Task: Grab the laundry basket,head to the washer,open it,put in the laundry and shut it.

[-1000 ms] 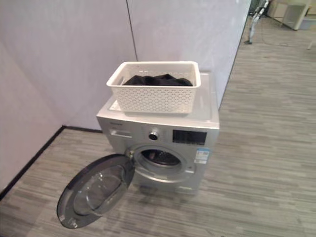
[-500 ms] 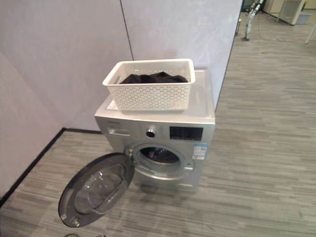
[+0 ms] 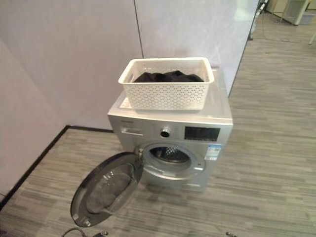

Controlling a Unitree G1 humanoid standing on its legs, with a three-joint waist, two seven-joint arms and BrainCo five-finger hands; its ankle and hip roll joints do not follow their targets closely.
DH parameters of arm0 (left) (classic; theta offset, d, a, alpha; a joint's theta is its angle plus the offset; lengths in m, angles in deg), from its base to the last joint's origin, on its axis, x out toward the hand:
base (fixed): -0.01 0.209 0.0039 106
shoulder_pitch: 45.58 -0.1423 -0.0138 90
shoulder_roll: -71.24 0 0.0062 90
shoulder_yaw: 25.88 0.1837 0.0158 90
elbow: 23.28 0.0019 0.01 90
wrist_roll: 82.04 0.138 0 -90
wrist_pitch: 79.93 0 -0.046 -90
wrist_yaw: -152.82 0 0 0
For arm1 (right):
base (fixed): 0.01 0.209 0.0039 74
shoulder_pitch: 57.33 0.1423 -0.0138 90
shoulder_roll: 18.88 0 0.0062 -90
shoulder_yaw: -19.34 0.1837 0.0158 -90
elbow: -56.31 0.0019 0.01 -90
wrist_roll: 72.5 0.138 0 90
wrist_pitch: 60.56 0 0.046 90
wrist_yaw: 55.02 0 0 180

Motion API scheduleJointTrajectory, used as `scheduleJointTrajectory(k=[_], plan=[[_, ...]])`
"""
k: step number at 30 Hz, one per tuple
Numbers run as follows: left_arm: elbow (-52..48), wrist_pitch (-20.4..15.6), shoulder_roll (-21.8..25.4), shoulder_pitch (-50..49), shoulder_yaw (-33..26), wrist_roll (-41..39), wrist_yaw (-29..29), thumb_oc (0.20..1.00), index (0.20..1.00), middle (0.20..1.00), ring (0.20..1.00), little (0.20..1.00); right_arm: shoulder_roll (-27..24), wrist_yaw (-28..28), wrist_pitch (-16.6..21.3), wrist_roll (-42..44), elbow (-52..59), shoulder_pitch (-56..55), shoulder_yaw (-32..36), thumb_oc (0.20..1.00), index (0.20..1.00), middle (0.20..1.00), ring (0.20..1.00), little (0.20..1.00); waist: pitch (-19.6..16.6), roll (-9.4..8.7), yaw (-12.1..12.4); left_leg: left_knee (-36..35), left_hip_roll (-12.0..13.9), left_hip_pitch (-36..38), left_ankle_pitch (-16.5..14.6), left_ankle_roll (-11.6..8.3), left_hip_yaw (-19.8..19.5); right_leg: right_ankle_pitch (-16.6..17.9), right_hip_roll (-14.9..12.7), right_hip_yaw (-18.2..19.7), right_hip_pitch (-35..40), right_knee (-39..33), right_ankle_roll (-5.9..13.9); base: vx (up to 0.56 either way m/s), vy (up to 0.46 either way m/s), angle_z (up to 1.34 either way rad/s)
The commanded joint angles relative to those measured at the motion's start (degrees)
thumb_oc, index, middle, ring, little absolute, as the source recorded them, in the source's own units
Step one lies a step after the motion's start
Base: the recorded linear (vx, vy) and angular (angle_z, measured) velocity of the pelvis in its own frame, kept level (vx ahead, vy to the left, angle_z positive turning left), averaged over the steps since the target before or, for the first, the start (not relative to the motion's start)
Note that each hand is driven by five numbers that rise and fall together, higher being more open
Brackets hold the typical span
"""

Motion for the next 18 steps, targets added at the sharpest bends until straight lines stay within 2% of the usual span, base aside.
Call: scheduleJointTrajectory(k=[1,3,4,6,7,8,9,11,12,13,14,15,16,17,18], plan=[[1.2,-0.1,0.3,2.1,-2.1,1.1,-0.5,1.000,1.000,1.000,1.000,1.000,-1.9,0.7,2.2,-0.6,-0.2,2.2,-2.0,1.000,1.000,1.000,1.000,1.000,1.0,-0.55,-1.2,5.9,0.3,1.5,-3.9,-2.85,-1.2,12.9,3.8,-7.5,1.7,-15.6,-0.09,0.19,-0.007,-0.50],[1.0,-0.3,0.5,2.3,-1.9,1.6,-1.1,1.000,1.000,1.000,1.000,1.000,-2.0,0.6,2.5,-1.8,0.2,1.6,-2.6,1.000,1.000,1.000,1.000,1.000,1.2,-1.37,-1.4,6.9,-0.6,2.1,-5.1,-3.22,-1.8,14.1,4.2,-10.6,1.2,-18.3,-0.21,0.22,-0.054,0.14],[0.9,-0.4,0.3,2.4,-1.5,2.0,-1.1,1.000,1.000,1.000,1.000,1.000,-2.4,0.8,2.5,-1.9,0.5,1.5,-2.6,1.000,1.000,1.000,1.000,1.000,1.0,-1.55,-2.0,8.1,-0.7,2.5,-5.6,-3.68,-2.9,13.5,4.8,-9.9,3.5,-20.6,0.08,0.24,-0.097,0.36],[0.8,-0.5,0.6,2.7,-1.6,2.0,-0.8,1.000,1.000,1.000,1.000,1.000,-2.6,1.2,2.7,-1.8,0.3,1.6,-3.0,1.000,1.000,1.000,1.000,1.000,0.6,-1.63,-1.9,9.5,-0.3,2.6,-5.1,-4.88,-2.8,13.3,7.1,-7.8,6.0,-23.4,-1.25,0.23,-0.104,0.30],[0.7,-0.4,0.8,2.8,-1.8,2.0,-0.7,1.000,1.000,1.000,1.000,1.000,-2.9,1.4,2.8,-1.9,0.6,1.5,-2.8,1.000,1.000,1.000,1.000,1.000,0.2,-1.66,-1.6,12.3,0.3,2.0,-4.3,-5.88,-2.3,13.4,7.6,-7.7,7.0,-24.5,-1.78,0.15,-0.077,0.35],[0.7,-0.4,0.8,2.8,-1.8,2.0,-0.7,1.000,1.000,1.000,1.000,1.000,-2.9,1.4,2.8,-1.9,0.6,1.5,-2.8,1.000,1.000,1.000,1.000,1.000,0.0,-1.76,-1.6,12.3,0.2,1.7,-4.1,-5.89,-2.3,13.6,7.5,-7.6,6.8,-24.7,-1.82,0.14,-0.093,0.17],[0.6,-0.5,0.8,2.7,-2.0,1.9,-0.8,1.000,1.000,1.000,1.000,1.000,-3.4,1.5,2.8,-1.6,0.9,1.3,-2.7,1.000,1.000,1.000,1.000,1.000,0.0,-1.83,-1.6,16.3,1.1,0.5,-3.0,-7.02,-2.2,13.5,7.9,-7.5,8.1,-25.9,-2.26,0.10,-0.110,-0.10],[0.1,-0.7,1.2,2.9,-1.9,1.8,-0.8,1.000,1.000,1.000,1.000,1.000,-4.5,1.6,3.0,-1.6,2.0,1.1,-2.6,1.000,1.000,1.000,1.000,1.000,0.5,-2.80,-1.6,25.8,3.7,-4.7,3.1,-11.02,-1.7,13.5,8.0,-7.2,10.1,-27.8,-3.51,0.15,-0.209,0.00],[-0.5,-0.8,1.5,3.7,-1.0,2.1,-0.6,1.000,1.000,1.000,1.000,1.000,-5.2,2.0,3.0,-1.7,2.8,1.1,-2.6,1.000,1.000,1.000,1.000,1.000,1.9,-3.91,-1.2,35.5,6.7,-9.9,7.4,-14.09,-1.7,12.9,8.0,-7.3,11.8,-28.9,-5.16,0.12,-0.219,0.27],[-0.5,-0.7,1.4,3.8,-0.7,2.1,-0.3,1.000,1.000,1.000,1.000,1.000,-5.5,2.2,3.1,-1.6,3.3,1.0,-2.6,1.000,1.000,1.000,1.000,1.000,2.7,-4.68,-0.7,39.3,6.9,-11.8,7.9,-14.19,-2.0,12.5,7.5,-6.9,12.3,-28.9,-5.82,0.12,-0.173,0.29],[-0.3,-0.7,1.3,3.6,-0.4,2.2,-0.1,1.000,1.000,1.000,1.000,1.000,-5.7,2.3,2.9,-1.5,2.9,1.0,-2.7,1.000,1.000,1.000,1.000,1.000,2.8,-4.93,-0.4,40.1,6.9,-13.3,7.0,-13.33,-2.5,12.1,7.3,-7.0,12.6,-29.2,-5.96,0.13,-0.031,0.00],[-0.1,-0.7,1.1,3.5,-0.1,2.2,0.0,1.000,1.000,1.000,1.000,1.000,-5.8,2.5,2.9,-1.7,2.6,1.0,-2.8,1.000,1.000,1.000,1.000,1.000,2.6,-4.77,-0.6,37.5,7.9,-13.8,6.5,-12.45,-2.0,12.2,7.0,-6.9,13.1,-29.7,-5.69,0.11,0.007,-0.25],[-0.1,-0.7,1.0,3.5,-0.1,2.2,0.0,1.000,1.000,1.000,1.000,1.000,-5.8,2.5,2.9,-1.7,2.6,1.0,-2.8,1.000,1.000,1.000,1.000,1.000,2.6,-4.75,-0.5,37.5,7.9,-13.7,6.4,-12.42,-1.9,12.2,7.0,-6.9,13.2,-29.8,-5.66,0.22,0.153,-0.33],[-0.1,-0.6,0.8,3.2,-0.3,2.8,0.2,1.000,1.000,1.000,1.000,1.000,-6.0,3.4,3.1,-2.9,2.7,1.1,-2.9,1.000,1.000,1.000,1.000,1.000,1.7,-3.84,-0.8,24.4,11.3,-13.0,4.6,-10.95,0.8,11.9,6.5,-6.8,14.4,-31.3,-3.95,0.23,0.229,-0.13],[-0.1,-0.6,0.7,3.2,-0.4,3.2,0.6,1.000,1.000,1.000,1.000,1.000,-6.2,3.8,3.2,-3.8,3.6,1.2,-3.1,1.000,1.000,1.000,1.000,1.000,1.2,-3.53,-0.5,16.6,11.2,-11.4,4.5,-10.41,0.6,11.8,6.3,-6.0,14.2,-31.4,-3.12,0.30,0.340,-0.05]])
